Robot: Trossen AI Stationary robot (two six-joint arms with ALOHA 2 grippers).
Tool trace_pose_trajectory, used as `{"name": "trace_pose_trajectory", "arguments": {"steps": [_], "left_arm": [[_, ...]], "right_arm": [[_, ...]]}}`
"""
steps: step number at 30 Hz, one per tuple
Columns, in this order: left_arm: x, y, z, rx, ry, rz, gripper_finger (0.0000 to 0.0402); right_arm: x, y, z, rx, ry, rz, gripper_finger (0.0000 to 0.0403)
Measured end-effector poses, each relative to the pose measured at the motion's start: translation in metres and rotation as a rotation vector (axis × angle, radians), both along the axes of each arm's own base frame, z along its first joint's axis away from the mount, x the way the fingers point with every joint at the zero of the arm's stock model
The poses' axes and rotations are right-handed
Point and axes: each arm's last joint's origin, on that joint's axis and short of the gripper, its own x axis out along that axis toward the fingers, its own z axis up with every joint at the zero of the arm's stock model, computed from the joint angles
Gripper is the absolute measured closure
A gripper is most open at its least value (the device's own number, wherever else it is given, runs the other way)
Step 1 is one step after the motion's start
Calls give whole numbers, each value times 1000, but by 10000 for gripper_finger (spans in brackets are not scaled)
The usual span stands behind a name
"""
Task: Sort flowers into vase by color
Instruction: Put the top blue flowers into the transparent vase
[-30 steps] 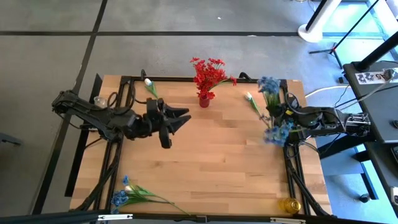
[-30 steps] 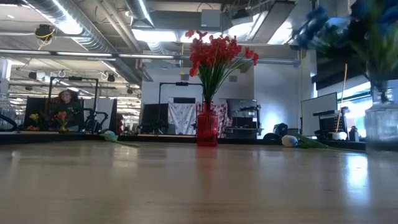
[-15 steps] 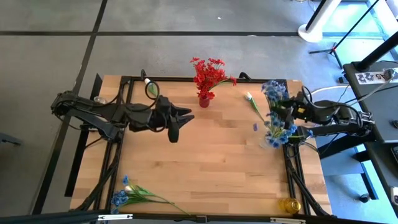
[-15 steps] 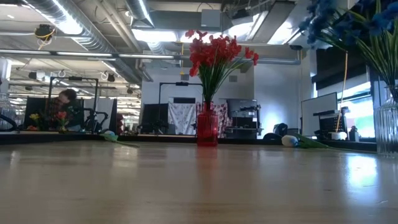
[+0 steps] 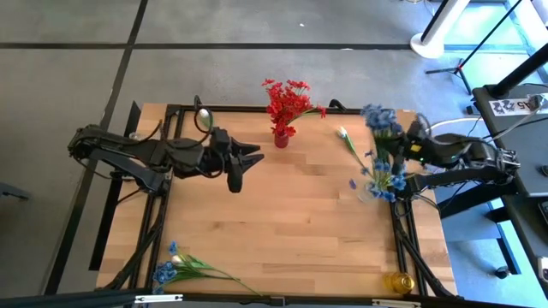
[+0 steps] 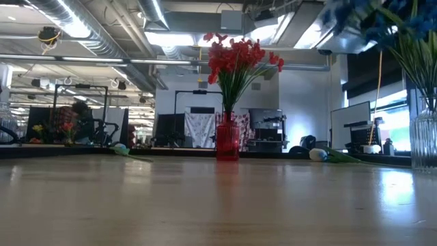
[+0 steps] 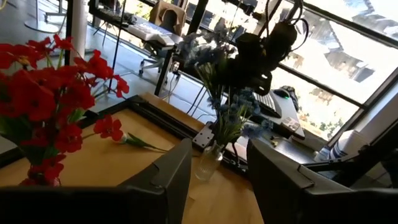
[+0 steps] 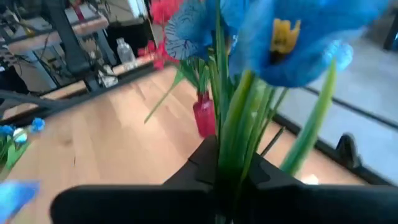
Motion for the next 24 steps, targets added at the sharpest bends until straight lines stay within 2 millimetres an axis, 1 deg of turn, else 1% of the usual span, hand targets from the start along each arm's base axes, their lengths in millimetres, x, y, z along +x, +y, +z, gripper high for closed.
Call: {"name": "trace_pose_trajectory", "arguments": {"steps": [3,6,8,14,18,23,24], "left_arm": [[-4,1,3,-2,-10,3,251],[-5,1,4,-2,-11,8,251],[-5,1,4,-2,-12,13,251],[-5,2,5,-4,-28,21,251],[-5,3,9,-7,-70,67,251],[-5,6,10,-8,-83,93,251],[-5,7,11,-8,-86,100,251]], "right_arm": [[-9,-2,10,-43,-35,-6,396],[-17,-4,9,-68,-61,-52,393],[-19,-4,2,-75,-59,-67,396],[-19,-4,-16,-89,-146,-37,398],[-29,-4,-23,-146,-189,-7,398],[-41,-3,-42,-121,-251,99,400],[-40,-2,-44,-114,-247,126,400]]}}
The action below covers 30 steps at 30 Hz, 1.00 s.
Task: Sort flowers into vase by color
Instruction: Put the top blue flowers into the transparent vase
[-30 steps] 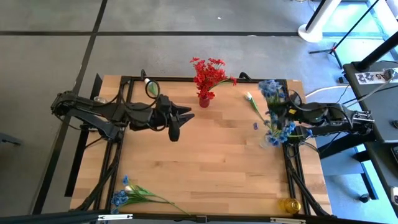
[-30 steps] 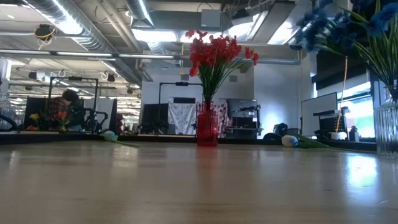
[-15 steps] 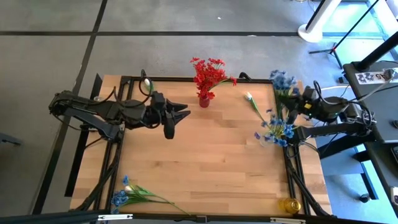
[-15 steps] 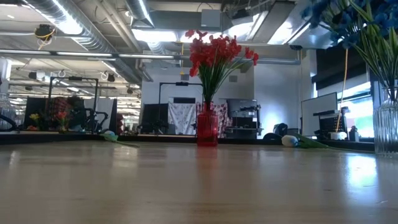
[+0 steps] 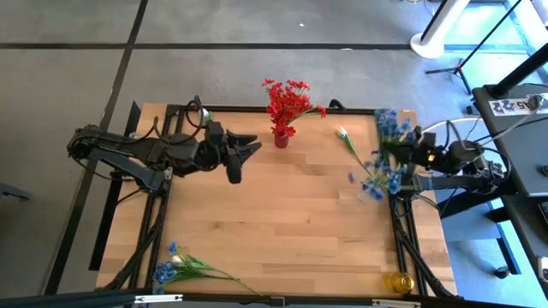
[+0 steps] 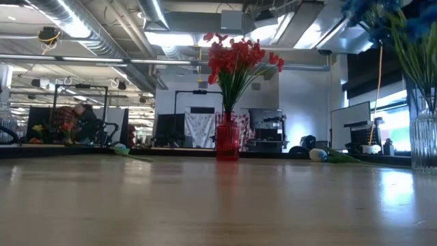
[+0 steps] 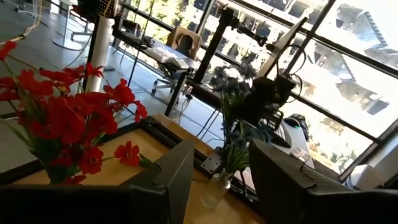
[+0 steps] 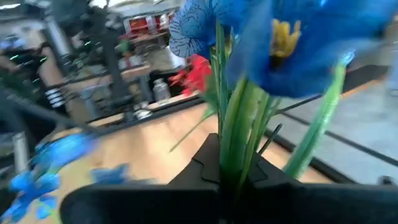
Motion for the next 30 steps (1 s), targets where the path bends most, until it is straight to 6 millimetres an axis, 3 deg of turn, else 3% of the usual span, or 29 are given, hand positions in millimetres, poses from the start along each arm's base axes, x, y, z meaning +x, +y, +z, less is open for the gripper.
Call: {"name": "trace_pose_trajectory", "arguments": {"steps": [5,14,20,24,30], "left_arm": [[0,3,1,30,4,20,251],[1,6,4,49,-19,90,251],[0,6,8,75,-43,98,251],[0,6,9,75,-50,103,251],[0,6,9,75,-49,116,251]], "right_arm": [[1,4,0,-32,16,134,401],[1,5,2,-78,1,192,401],[-25,2,34,-114,-110,183,401],[-42,0,37,-99,-41,191,401],[-34,4,26,-53,11,290,400]]}}
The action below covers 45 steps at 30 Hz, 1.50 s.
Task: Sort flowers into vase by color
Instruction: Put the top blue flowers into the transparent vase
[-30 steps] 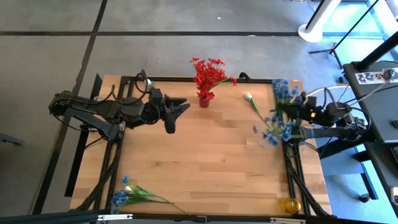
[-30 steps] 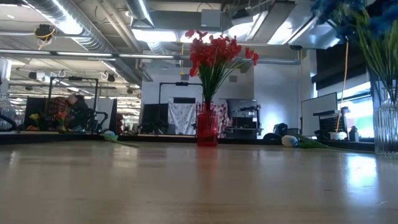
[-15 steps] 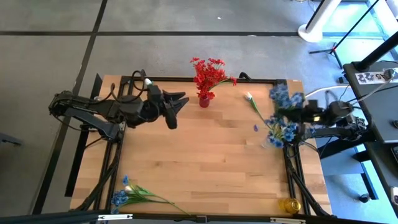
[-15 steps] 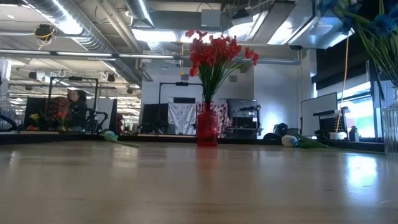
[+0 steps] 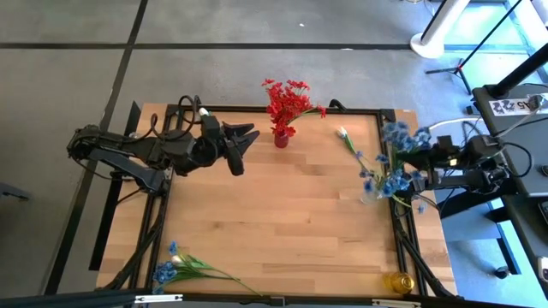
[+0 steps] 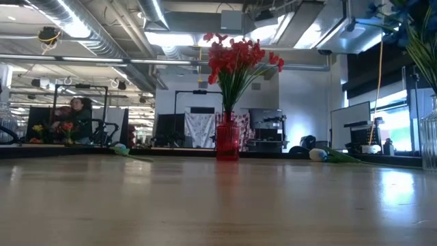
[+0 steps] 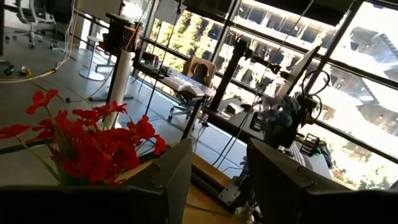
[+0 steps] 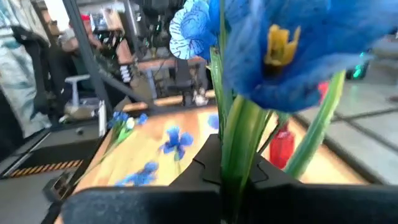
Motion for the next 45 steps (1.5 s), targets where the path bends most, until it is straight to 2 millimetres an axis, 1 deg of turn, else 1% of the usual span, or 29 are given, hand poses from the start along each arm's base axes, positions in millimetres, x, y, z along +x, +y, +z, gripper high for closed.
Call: {"name": "trace_pose_trajectory", "arguments": {"steps": [2,5,8,13,16,21,24,27,30,32,36,40,45], "left_arm": [[0,0,0,0,1,0,250],[0,0,0,-1,0,0,256],[0,0,0,-1,0,0,268],[0,-1,0,-7,-4,-5,290],[0,-3,0,-7,-3,-12,301],[0,-3,0,-6,-3,-14,311],[0,-3,0,-6,-3,-14,312],[0,-3,0,-6,-3,-14,312],[0,-3,0,-5,-1,-14,312],[0,-3,0,0,1,-14,312],[0,-2,0,1,2,-10,312],[-2,-1,1,33,20,-5,312],[-15,2,6,11,20,22,312]], "right_arm": [[6,1,-4,9,10,11,400],[14,2,-2,16,-63,29,400],[18,3,-2,-3,-97,33,400],[19,3,-4,3,-81,29,400],[19,3,-8,-1,-38,35,400],[19,3,-12,-10,1,39,400],[19,4,-15,-16,29,76,400],[19,6,-19,-35,81,149,396],[20,8,-22,-28,130,218,381],[20,9,-21,-24,176,226,369],[23,9,-24,-37,342,217,341],[28,9,-21,-58,477,220,300],[32,9,-16,-70,580,193,245]]}}
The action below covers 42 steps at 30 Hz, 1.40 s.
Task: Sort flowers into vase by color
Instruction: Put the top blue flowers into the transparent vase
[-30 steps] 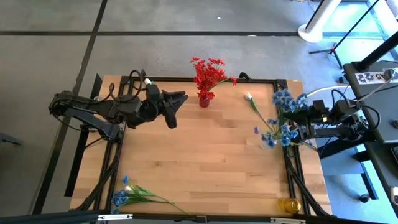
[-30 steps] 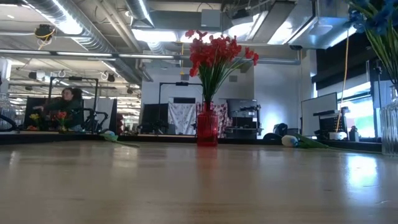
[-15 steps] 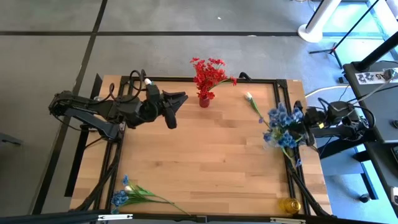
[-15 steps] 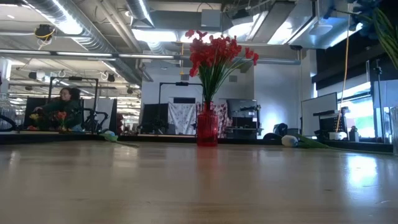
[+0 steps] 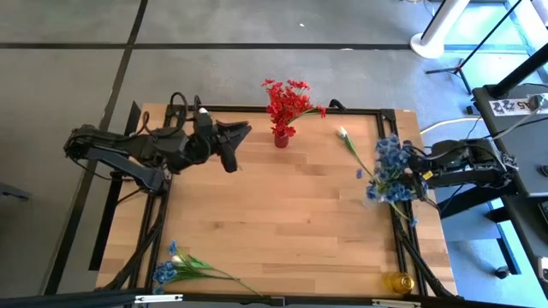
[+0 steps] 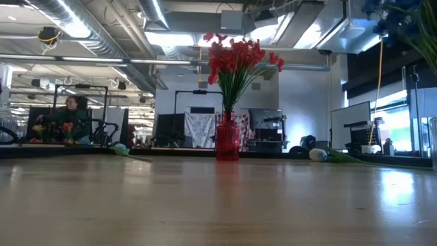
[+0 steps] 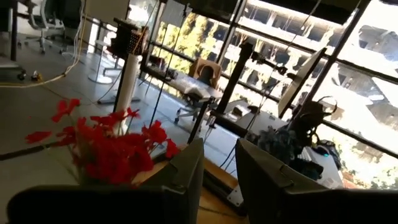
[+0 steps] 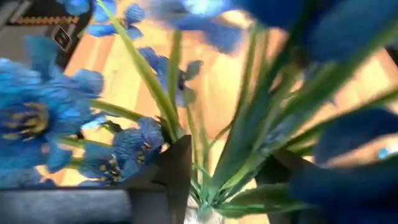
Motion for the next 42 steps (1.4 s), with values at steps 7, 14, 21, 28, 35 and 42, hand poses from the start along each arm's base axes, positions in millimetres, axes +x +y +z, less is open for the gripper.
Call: {"name": "trace_pose_trajectory", "arguments": {"steps": [7,14,21,28,35,42], "left_arm": [[-2,-2,-18,-116,98,-8,312],[2,-2,-24,-118,139,-11,312],[-17,2,-16,-100,184,-19,312],[-39,7,-3,-193,208,-23,312],[-20,-2,-30,-307,247,-24,302],[-1,-14,-47,-359,313,-88,251]], "right_arm": [[1,0,-12,10,172,-23,211],[8,0,-19,7,206,-78,210],[27,-1,-13,-86,157,-135,210],[49,0,-8,-115,126,-180,210],[45,0,-7,-14,180,-224,203],[34,-1,-1,51,233,-295,150]]}}
